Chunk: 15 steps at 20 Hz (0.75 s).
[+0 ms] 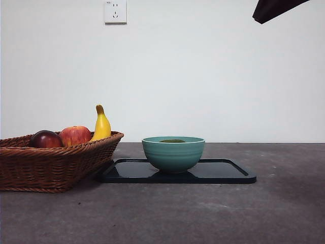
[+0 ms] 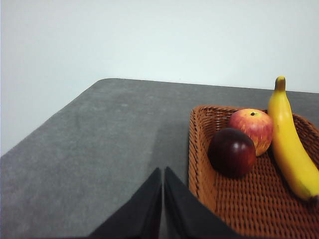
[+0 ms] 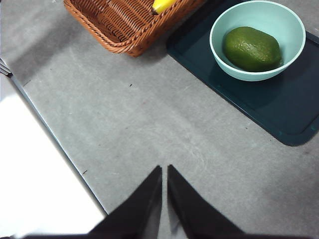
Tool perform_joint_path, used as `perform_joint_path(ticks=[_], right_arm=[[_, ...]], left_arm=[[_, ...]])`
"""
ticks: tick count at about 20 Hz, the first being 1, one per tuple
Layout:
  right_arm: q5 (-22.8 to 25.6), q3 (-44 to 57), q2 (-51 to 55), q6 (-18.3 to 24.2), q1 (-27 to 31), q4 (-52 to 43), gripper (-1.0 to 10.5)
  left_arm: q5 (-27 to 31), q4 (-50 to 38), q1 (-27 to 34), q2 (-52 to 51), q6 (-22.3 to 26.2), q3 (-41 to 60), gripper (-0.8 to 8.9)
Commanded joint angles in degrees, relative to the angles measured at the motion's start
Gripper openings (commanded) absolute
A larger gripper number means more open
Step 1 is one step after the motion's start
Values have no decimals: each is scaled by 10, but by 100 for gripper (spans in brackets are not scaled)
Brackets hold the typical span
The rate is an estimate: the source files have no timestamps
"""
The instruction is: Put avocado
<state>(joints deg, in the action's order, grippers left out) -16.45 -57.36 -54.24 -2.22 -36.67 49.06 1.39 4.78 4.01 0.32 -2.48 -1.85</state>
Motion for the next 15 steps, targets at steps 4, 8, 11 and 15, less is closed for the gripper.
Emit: perform_joint_path(ticks=[4,8,11,15], right_arm=[[0,-5,-3,-5,-4,-5,9],[0,-5,-3,-5,-4,-6,10],[0,-5,-3,-5,-4,-6,9],[0,-5,-3,-5,-4,-7,10]], left_arm=[[0,63,1,-2,-16,12,6],[0,61,1,-1,-17,12,7],[0,61,1,-1,-17,12,6],[0,61,1,-1,-17,12,7]])
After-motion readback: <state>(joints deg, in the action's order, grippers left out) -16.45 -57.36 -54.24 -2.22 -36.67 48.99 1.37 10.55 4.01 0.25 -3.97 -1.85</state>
